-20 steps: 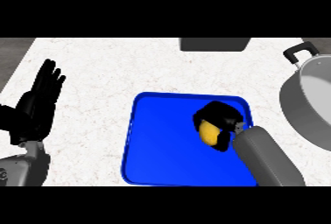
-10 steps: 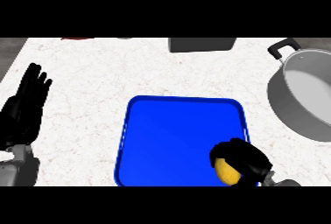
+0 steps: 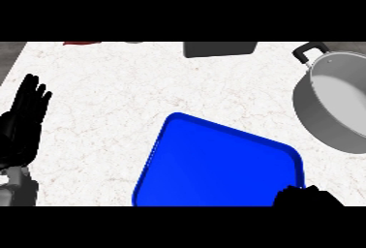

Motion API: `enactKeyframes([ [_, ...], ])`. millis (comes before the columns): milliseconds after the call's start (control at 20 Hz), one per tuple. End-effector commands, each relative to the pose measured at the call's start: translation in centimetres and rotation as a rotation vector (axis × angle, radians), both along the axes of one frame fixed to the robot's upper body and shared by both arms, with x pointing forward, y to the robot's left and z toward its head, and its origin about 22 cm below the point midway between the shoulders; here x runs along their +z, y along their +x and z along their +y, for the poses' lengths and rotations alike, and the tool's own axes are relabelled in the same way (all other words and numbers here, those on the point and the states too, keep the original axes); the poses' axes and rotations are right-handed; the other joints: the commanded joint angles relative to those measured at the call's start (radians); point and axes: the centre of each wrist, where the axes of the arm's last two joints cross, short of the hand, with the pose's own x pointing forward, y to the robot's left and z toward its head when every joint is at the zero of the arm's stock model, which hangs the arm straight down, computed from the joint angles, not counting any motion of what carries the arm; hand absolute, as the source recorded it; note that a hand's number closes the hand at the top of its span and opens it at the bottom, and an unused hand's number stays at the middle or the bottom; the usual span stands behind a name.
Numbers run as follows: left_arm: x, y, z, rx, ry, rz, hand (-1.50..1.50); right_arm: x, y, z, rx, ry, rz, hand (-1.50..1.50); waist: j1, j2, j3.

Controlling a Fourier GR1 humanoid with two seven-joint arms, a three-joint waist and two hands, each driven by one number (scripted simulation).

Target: Pick the lemon from the tray and place it in the pot

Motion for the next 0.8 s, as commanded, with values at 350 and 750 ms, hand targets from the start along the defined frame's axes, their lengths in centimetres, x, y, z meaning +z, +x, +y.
enactKeyframes([
  [350, 1.4, -0.1, -0.4, -0.049, 0.022, -0.011, 0.00, 9.5, -4.4, -5.0, -0.372, 0.231, -0.325, 1.50, 0.057, 0.012, 0.002],
  [750, 0.2, 1.9, -2.2, -0.084, -0.003, -0.009, 0.00, 11.0, 0.1, -12.9, -0.467, 0.337, -0.279, 1.50, 0.078, 0.018, 0.002],
])
